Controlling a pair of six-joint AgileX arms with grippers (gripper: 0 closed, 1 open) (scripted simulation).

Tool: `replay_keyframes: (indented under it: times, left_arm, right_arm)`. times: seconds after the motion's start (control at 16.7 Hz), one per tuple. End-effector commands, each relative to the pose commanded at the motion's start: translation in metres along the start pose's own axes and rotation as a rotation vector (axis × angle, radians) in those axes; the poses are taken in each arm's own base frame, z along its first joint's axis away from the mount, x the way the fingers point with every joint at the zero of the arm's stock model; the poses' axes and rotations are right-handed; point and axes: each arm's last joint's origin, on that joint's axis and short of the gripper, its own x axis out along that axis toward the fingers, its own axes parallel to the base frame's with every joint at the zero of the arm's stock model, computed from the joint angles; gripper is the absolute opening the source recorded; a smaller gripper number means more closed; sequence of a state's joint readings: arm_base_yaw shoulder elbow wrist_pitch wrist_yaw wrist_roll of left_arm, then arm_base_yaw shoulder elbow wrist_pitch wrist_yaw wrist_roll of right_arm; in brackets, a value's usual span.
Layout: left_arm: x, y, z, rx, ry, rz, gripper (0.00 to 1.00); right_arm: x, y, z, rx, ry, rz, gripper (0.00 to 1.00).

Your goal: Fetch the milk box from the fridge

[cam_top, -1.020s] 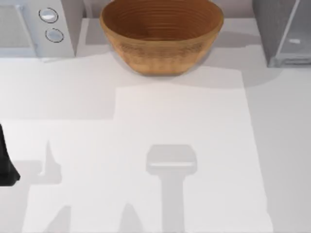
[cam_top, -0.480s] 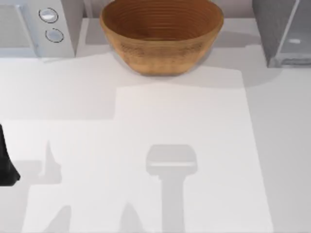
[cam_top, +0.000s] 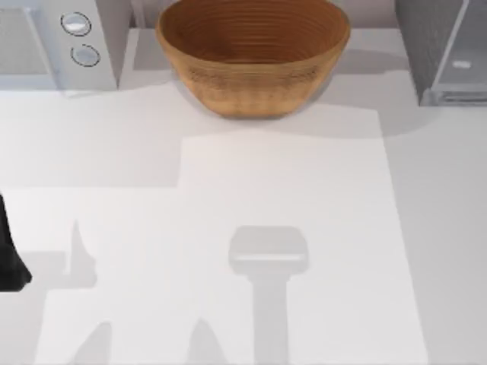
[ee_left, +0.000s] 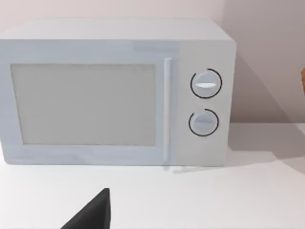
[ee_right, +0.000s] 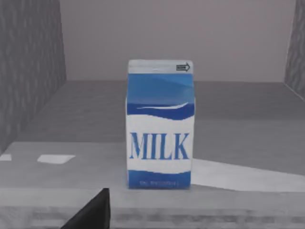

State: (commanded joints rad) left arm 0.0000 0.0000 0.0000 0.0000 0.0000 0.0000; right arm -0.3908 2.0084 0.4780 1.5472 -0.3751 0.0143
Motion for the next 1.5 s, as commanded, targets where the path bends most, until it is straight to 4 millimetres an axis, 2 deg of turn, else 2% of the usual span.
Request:
replay_keyframes:
  times: [0.18,0.36,0.48,0.84,1.2,1.32,1.5]
  left_arm:
    - [0.0,0.0,0.0,0.0,0.0,0.0,1.0]
    - [0.0,0.0,0.0,0.0,0.0,0.0,1.0]
    - [0.0,0.0,0.0,0.0,0.0,0.0,1.0]
    - [0.0,0.0,0.0,0.0,0.0,0.0,1.0]
    - [0.0,0.0,0.0,0.0,0.0,0.0,1.0]
    - [0.0,0.0,0.0,0.0,0.0,0.0,1.0]
    - [0.0,0.0,0.0,0.0,0.0,0.0,1.0]
  right_arm:
    - [0.052,0.008,-0.01,-0.002,-0.012,-0.008,1.0]
    - [0.087,0.022,-0.022,0.003,-0.001,-0.015,1.0]
    - [0.096,0.028,-0.027,0.005,0.008,-0.017,1.0]
    - [0.099,0.027,-0.028,0.006,0.011,-0.018,1.0]
    - [0.148,0.026,-0.028,0.004,0.003,-0.017,1.0]
    - [0.156,0.027,-0.028,0.005,0.008,-0.017,1.0]
    - [0.157,0.027,-0.028,0.005,0.009,-0.017,1.0]
